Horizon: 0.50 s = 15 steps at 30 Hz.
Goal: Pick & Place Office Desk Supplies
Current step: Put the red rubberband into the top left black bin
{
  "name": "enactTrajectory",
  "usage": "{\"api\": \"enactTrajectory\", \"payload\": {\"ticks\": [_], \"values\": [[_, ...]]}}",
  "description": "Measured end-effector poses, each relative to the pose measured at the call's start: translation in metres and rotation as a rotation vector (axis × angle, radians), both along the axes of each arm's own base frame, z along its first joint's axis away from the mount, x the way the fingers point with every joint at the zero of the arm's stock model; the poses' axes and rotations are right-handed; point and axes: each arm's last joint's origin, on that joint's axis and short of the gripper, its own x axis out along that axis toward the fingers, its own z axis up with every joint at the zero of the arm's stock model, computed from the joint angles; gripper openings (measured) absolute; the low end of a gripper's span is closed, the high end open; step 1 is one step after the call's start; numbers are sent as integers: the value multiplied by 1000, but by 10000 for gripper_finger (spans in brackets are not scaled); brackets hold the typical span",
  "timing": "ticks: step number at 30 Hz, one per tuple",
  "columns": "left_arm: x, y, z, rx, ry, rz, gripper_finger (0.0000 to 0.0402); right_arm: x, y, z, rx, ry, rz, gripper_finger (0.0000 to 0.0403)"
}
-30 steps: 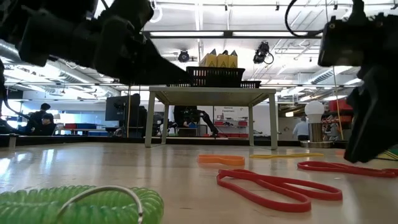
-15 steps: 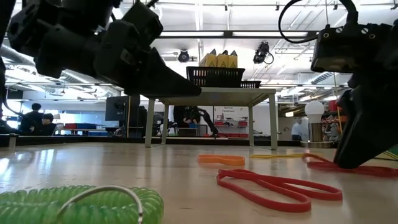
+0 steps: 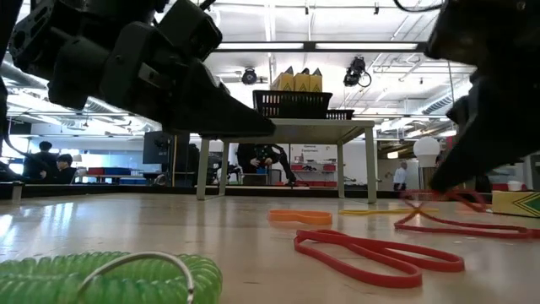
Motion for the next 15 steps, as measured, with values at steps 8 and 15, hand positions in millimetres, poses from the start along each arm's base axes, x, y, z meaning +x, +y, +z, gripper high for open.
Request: {"api": "enactTrajectory", "payload": {"ticks": [8, 15], "values": [[37, -18, -21, 62, 8, -33, 187, 11, 7, 10, -87, -148, 98, 4], [59, -26, -31, 102, 29, -39, 230, 11, 8, 10, 34, -141, 48, 12]]}}
